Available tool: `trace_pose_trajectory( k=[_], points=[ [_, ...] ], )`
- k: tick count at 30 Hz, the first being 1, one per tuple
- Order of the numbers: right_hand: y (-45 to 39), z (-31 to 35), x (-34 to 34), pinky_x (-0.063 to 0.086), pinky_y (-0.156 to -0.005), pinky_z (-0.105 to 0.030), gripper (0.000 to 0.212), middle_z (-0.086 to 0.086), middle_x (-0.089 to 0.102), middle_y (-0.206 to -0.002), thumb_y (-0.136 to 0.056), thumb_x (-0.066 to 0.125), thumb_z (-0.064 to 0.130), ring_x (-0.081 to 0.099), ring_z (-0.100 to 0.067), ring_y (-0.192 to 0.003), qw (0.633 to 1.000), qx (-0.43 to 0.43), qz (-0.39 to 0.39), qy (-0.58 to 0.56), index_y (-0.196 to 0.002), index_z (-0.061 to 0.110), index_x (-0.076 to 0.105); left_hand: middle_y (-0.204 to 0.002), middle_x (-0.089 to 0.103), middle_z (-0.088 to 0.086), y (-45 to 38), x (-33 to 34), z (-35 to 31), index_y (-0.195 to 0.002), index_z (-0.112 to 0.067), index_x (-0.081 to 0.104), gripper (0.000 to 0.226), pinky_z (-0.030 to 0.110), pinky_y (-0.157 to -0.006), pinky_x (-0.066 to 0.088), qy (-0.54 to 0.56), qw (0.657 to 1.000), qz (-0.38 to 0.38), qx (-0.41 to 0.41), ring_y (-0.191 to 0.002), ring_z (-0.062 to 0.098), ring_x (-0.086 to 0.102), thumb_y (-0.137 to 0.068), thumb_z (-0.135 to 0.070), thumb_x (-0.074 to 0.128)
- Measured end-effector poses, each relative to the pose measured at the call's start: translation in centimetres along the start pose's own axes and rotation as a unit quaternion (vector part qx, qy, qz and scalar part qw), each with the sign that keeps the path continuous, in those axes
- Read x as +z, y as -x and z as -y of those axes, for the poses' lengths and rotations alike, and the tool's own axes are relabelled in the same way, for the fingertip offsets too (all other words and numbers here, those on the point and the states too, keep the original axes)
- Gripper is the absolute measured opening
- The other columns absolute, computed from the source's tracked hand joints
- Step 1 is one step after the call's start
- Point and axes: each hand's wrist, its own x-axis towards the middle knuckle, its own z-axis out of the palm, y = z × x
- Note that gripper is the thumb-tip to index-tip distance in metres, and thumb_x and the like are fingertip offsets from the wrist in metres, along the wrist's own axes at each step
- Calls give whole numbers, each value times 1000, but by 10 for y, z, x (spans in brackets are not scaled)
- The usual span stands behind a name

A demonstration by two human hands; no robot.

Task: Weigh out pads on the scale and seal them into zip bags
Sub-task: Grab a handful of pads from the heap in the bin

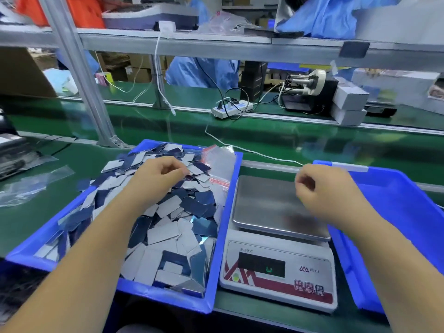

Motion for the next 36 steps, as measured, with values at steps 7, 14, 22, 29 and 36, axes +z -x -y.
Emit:
trace_pose_trajectory(
  k=[7, 14, 22, 29, 36],
  points=[
    [-16, 107, 56, 49, -73, -32, 12, 12, 60, -89, -90, 60, 34, 54, -15, -82, 969, -180, 166, -33, -100, 27, 59, -47, 45, -19, 1, 6, 14, -77, -33, 70, 16, 7, -46, 33, 104, 990, -84, 52, -46, 0, 41, -91, -26, 67],
    [-51, 142, 102, 50, -71, -34, 65, 3, 62, -95, -76, 53, 82, 56, -13, -85, 954, -73, 290, 0, -97, 21, 58, -51, 44, -16, 2, 4, 14, -74, -27, 68, 21, 9, -49, 33, 119, 983, -101, 97, -50, 2, 39, -91, -15, 66],
    [-56, 152, 108, 36, -57, -31, 67, 7, 57, -80, -57, 76, 77, 50, -13, -66, 943, -15, 328, -48, -87, 22, 52, -47, 43, -17, 2, 2, 12, -76, -22, 68, 18, 7, -50, 34, 115, 983, -98, 101, -48, 2, 40, -93, -14, 67],
    [-55, 155, 111, 30, -57, -30, 56, 1, 47, -67, -60, 86, 59, 41, -17, -59, 939, 19, 322, -120, -73, 18, 50, -48, 41, -15, 1, 3, 12, -76, -24, 67, 18, 10, -52, 34, 121, 982, -96, 109, -49, 5, 37, -92, -15, 66],
    [-55, 150, 123, 27, -56, -29, 52, 3, 42, -64, -55, 92, 44, 37, -14, -58, 918, 92, 291, -253, -72, 23, 47, -52, 42, -12, 2, 3, 12, -76, -23, 67, 13, 11, -51, 35, 133, 981, -92, 110, -51, 5, 37, -89, -21, 65]
  ],
)
